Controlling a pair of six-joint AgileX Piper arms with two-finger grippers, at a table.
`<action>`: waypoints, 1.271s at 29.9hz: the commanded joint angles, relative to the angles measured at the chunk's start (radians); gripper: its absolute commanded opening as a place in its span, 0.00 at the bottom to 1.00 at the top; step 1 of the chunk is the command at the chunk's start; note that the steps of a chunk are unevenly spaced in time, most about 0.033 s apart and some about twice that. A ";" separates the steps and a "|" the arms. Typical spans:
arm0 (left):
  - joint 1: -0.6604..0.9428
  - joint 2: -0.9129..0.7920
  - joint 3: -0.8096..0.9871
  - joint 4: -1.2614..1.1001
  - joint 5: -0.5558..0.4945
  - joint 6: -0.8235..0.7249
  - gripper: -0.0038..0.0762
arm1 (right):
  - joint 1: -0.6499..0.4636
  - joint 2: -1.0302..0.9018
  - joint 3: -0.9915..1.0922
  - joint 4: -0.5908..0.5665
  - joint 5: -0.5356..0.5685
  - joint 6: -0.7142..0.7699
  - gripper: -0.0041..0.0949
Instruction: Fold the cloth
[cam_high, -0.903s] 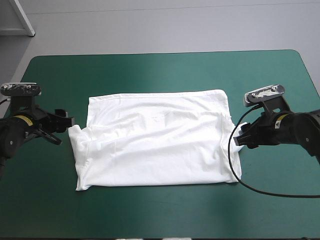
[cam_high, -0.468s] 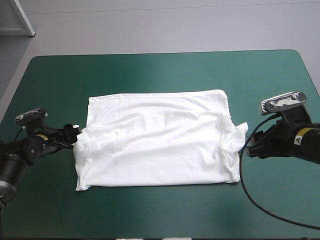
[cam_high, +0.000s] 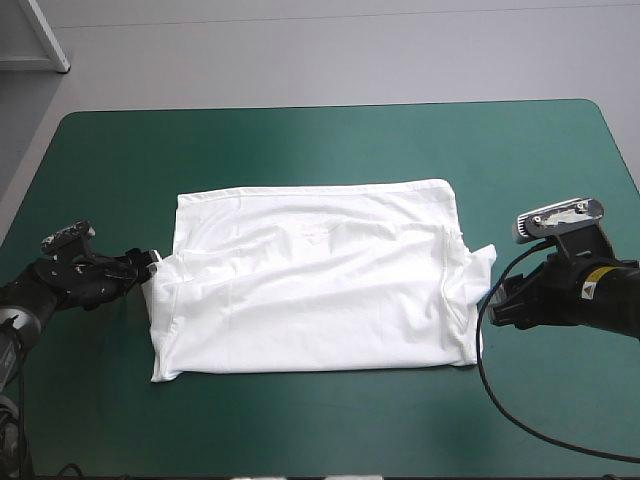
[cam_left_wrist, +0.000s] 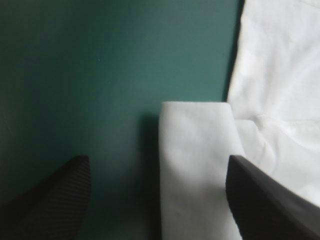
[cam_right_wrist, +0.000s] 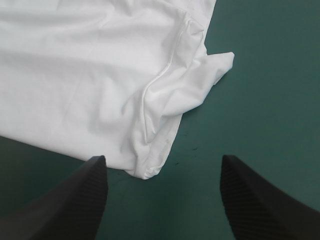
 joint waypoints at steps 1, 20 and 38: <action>0.004 -0.009 -0.023 -0.040 -0.055 0.007 0.64 | 0.001 -0.011 -0.021 0.007 -0.047 -0.002 0.65; 0.004 0.013 -0.036 -0.046 -0.042 0.107 0.08 | 0.001 -0.023 -0.021 0.025 -0.047 0.004 0.63; 0.004 -0.254 -0.095 0.053 0.241 0.173 0.24 | 0.001 -0.023 -0.021 0.030 -0.066 -0.051 0.60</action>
